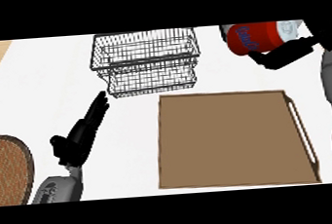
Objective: Pick the can from the tray and place it in the tiered basket
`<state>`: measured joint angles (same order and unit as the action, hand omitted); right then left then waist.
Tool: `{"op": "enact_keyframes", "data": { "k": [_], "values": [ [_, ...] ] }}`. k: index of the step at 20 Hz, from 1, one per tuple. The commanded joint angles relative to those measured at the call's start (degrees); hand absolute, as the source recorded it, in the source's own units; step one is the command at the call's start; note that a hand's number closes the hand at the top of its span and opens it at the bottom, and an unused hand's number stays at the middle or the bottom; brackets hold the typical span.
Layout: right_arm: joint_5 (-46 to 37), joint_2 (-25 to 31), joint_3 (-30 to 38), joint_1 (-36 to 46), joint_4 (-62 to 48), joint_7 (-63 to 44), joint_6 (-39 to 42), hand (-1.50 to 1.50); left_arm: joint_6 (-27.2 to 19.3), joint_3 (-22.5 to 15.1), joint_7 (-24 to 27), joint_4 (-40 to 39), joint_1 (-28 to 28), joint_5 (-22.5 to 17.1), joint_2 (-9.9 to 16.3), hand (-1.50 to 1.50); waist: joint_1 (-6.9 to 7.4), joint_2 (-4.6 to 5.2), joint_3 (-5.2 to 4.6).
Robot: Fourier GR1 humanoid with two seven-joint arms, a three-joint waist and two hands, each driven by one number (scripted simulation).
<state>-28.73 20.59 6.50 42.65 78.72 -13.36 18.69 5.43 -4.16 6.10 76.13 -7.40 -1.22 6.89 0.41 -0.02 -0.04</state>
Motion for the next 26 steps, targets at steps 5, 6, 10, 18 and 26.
{"op": "enact_keyframes", "data": {
  "k": [5, 6, 10, 18, 26],
  "values": [
    [-0.7, -8.1, -2.0, 17.3, -5.9, -14.0, -2.0, 1.50, -0.4, -0.7, 0.3, 1.9, 2.1, 1.1, -0.7, 0.00, 0.42, 0.00, 0.00],
    [-0.5, -7.2, -1.0, 20.3, -11.3, -12.1, -1.8, 1.50, 2.3, 1.8, -1.7, 0.5, -1.2, -1.4, 1.4, 0.00, 0.59, 0.17, 0.00],
    [-2.8, -12.3, -2.0, 27.7, -18.8, -15.9, -6.3, 1.50, 1.5, 0.9, -2.3, 3.1, 0.5, -0.8, 0.6, 0.00, 1.00, 0.20, 0.00],
    [-4.7, -16.3, -1.3, 37.8, -39.2, -9.6, -11.4, 1.50, -0.6, -0.5, -3.1, 2.2, -2.1, 1.4, -1.6, 0.00, 1.74, 0.67, -0.02],
    [-4.0, -20.5, -2.6, 41.4, -52.8, -2.9, -20.8, 1.50, 0.8, -0.9, -2.4, 1.3, -2.3, 1.4, -1.9, 0.00, 2.92, 1.00, -0.05]
  ]
}}
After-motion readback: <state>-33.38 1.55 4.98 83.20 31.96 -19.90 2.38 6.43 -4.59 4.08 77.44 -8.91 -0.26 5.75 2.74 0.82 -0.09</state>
